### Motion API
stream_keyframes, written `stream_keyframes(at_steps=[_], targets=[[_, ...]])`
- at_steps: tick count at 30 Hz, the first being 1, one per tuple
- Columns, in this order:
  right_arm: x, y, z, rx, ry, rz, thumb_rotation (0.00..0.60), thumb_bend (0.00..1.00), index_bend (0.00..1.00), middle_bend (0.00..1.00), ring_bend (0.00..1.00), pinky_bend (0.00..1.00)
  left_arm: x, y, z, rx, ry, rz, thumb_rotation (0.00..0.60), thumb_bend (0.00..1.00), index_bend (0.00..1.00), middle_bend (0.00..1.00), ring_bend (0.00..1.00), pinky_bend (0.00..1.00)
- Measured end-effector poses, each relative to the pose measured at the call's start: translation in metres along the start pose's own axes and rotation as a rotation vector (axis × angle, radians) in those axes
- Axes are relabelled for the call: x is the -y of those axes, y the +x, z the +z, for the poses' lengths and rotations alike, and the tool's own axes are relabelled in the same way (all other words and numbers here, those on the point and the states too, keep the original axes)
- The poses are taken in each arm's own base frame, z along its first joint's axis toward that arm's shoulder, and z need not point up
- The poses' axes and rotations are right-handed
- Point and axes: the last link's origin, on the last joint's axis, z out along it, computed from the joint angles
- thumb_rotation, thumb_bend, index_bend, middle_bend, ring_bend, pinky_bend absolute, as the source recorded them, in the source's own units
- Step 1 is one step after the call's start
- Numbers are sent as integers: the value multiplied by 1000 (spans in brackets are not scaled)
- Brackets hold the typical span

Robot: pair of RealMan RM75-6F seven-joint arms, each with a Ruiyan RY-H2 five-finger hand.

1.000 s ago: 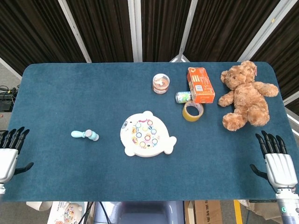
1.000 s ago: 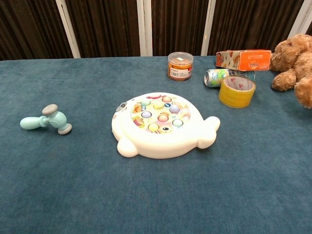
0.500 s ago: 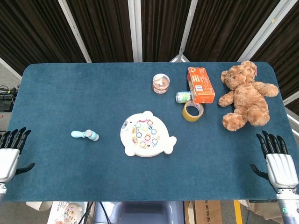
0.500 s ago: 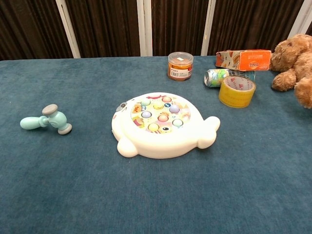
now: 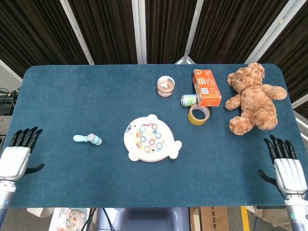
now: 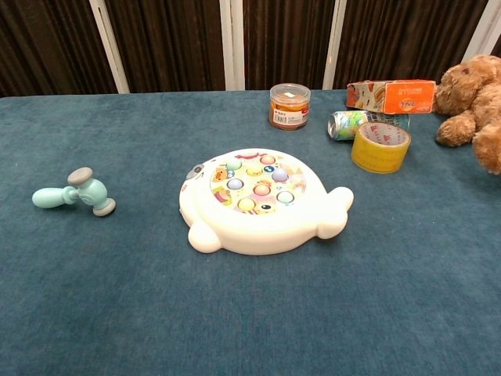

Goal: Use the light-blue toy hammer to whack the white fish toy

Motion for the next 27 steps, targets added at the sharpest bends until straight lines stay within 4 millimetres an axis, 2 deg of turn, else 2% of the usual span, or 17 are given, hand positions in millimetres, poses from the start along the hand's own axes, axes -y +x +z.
stream_keyframes(at_steps=[6, 18, 27], targets=[[0, -1, 1, 8, -5, 8, 600, 234, 0, 0, 0, 0, -21, -1, 27, 38, -25, 19, 600, 167, 315, 65, 0, 95], [-2, 0, 1, 12, -11, 22, 600, 234, 0, 0, 0, 0, -72, -24, 78, 101, -54, 52, 600, 271, 387, 117, 0, 95], [-3, 0, 1, 19, -16, 33, 600, 234, 0, 0, 0, 0, -91, -37, 101, 124, -45, 80, 600, 335, 409, 124, 0, 95]])
